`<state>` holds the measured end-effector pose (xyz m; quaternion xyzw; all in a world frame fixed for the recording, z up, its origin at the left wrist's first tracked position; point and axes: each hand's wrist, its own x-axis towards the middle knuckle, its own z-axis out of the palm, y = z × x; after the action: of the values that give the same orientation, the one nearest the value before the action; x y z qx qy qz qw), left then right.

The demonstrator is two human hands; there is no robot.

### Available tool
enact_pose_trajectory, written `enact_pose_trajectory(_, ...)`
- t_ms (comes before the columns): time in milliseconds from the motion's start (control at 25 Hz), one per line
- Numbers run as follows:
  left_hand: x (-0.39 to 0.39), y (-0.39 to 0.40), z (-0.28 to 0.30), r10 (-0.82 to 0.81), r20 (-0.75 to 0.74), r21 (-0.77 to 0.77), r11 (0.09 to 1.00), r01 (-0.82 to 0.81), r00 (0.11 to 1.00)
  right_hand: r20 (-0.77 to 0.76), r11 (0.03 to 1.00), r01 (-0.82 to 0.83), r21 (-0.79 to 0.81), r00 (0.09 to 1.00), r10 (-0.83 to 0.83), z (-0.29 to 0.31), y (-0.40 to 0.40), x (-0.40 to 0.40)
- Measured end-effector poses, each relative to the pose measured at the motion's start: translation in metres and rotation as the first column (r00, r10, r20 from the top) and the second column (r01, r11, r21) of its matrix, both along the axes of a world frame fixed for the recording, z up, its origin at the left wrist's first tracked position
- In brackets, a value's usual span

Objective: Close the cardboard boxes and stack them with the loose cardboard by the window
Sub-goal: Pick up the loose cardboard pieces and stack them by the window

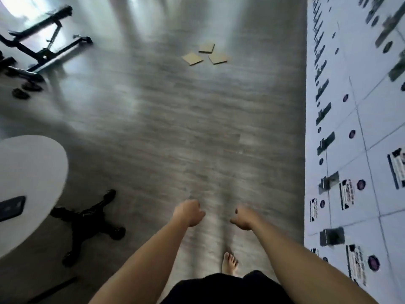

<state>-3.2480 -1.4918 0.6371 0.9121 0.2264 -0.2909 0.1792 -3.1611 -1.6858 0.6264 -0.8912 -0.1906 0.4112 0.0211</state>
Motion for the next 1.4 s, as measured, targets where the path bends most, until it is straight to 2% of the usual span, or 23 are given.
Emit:
enact_pose_trajectory(200,0.135,0.029,0.015,0.096,0.054,-0.034,0.995,-0.094,0.994,0.003,0.999,-0.042,0.023,0.999,0.042,0.012,0.045,0.148)
enact_pose_trajectory(360,0.211,0.064,0.002,0.068,-0.018,-0.025,0.997,-0.068,0.998,-0.008,0.998,-0.042,0.037,0.999,0.043,0.004,0.091,0.241)
enact_pose_trajectory(480,0.296,0.111,-0.013,0.005,-0.047,-0.013,1.0,-0.005,0.999,-0.018,0.999,0.009,0.03,1.0,-0.009,-0.005,0.132,0.322)
enact_pose_trajectory(600,0.403,0.156,-0.011,-0.037,-0.017,-0.031,0.999,0.036,0.999,-0.024,0.988,0.133,0.073,0.991,-0.132,0.009,0.171,0.41)
enact_pose_trajectory(800,0.565,0.197,0.003,-0.082,-0.001,-0.06,0.995,0.081,0.997,0.043,0.953,0.267,0.141,0.96,-0.276,0.025,0.203,0.544)
enact_pose_trajectory(960,0.678,0.213,0.002,-0.103,0.015,-0.088,0.991,0.104,0.995,0.012,0.962,0.266,0.053,0.964,-0.267,0.008,0.213,0.642)
enact_pose_trajectory(1120,0.784,0.243,-0.008,-0.061,-0.025,-0.068,0.996,0.059,0.998,0.027,0.97,0.234,0.063,0.971,-0.236,0.0,0.242,0.765)
enact_pose_trajectory(1280,0.892,0.272,0.0,0.015,-0.042,-0.067,0.998,-0.018,0.999,0.017,0.992,0.125,0.031,0.992,-0.125,0.01,0.28,0.888)
enact_pose_trajectory(1400,0.967,0.295,0.005,0.071,0.023,-0.099,0.993,-0.068,0.997,0.041,0.998,0.062,0.006,0.997,-0.063,0.014,0.306,0.97)
